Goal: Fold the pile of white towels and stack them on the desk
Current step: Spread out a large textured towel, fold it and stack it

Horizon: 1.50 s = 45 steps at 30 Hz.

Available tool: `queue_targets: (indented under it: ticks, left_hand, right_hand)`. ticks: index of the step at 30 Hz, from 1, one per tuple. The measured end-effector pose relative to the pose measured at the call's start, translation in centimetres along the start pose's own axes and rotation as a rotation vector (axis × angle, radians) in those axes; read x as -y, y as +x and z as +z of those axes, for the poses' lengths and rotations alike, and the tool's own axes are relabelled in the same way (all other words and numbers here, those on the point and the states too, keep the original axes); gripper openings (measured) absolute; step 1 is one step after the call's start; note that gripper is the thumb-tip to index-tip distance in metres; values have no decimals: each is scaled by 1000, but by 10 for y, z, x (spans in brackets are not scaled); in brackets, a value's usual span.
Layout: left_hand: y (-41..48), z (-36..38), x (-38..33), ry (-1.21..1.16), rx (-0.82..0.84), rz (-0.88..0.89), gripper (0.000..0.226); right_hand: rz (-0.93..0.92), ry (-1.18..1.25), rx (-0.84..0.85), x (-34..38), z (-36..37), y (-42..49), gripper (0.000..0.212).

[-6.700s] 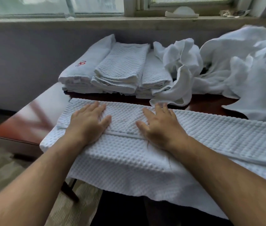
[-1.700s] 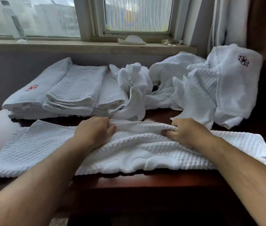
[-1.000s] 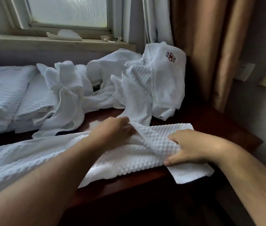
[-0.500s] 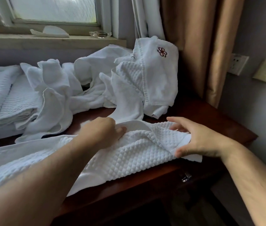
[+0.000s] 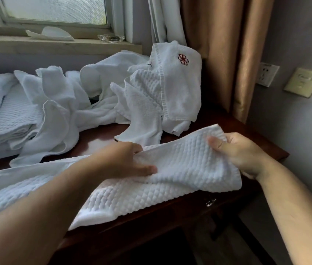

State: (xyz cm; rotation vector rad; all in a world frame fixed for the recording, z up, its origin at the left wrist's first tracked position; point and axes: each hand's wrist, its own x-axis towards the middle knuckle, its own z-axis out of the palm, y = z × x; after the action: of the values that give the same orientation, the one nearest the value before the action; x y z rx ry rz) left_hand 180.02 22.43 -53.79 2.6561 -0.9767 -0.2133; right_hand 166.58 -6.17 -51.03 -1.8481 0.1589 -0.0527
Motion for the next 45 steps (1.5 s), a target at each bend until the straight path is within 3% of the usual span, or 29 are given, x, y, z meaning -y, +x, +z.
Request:
queue_targets:
  ticks: [3, 5, 8, 11, 14, 16, 18, 20, 22, 25, 27, 30, 34, 37, 41, 43, 45]
  left_hand:
    - [-6, -6, 0, -89, 74, 63, 50]
    - [-6, -7, 3, -50, 56, 60, 46]
    - [-6, -12, 9, 117, 54, -37, 65]
    - [-8, -19, 18, 39, 145, -35, 81]
    - [-10, -30, 19, -245, 219, -31, 73]
    - [-3, -29, 17, -150, 55, -32, 70]
    - [5, -22, 15, -16, -153, -95, 57]
    - [8, -11, 12, 69, -240, -123, 44]
    - [1, 1, 7, 194, -336, -58, 47]
    - [-24, 10, -12, 120, -526, 201, 35]
    - [-45, 16, -22, 39, -401, 319, 29]
    - [-68, 24, -24, 55, -174, 329, 48]
    - [-71, 26, -23, 102, -147, 319, 43]
    - [-72, 22, -25, 15, -71, 334, 34]
    - [-80, 16, -24, -149, 87, 343, 41]
    - [-79, 16, -25, -190, 63, 305, 40]
    - [-75, 17, -22, -163, -70, 281, 34]
  right_hand:
    - [148, 165, -15, 3, -10, -7, 29]
    - [197, 30, -53, -2, -12, -5, 20]
    - [275, -199, -50, -3, -3, -4, 20]
    - [172, -305, -113, 0, 5, -2, 22]
    - [69, 76, -203, 9, 10, 9, 27]
    - [117, -14, -245, 7, 10, 22, 28]
    - [183, -370, -299, -1, 10, 34, 30]
    - [215, -601, -336, -11, 11, 42, 35]
    - [211, -662, -377, -20, 13, 47, 39]
    - [199, -685, -473, -27, 12, 44, 39]
    - [262, -644, -472, -29, 7, 34, 43]
    - [281, -615, -445, -32, 2, 19, 38]
    - [173, -675, -512, -32, 10, 11, 21]
    - [149, -664, -579, -31, 12, 12, 21]
    - [185, -600, -620, -26, 7, 13, 26]
    - [292, -632, -546, -25, 6, 13, 26]
    - [354, -668, -506, -28, 6, 11, 26]
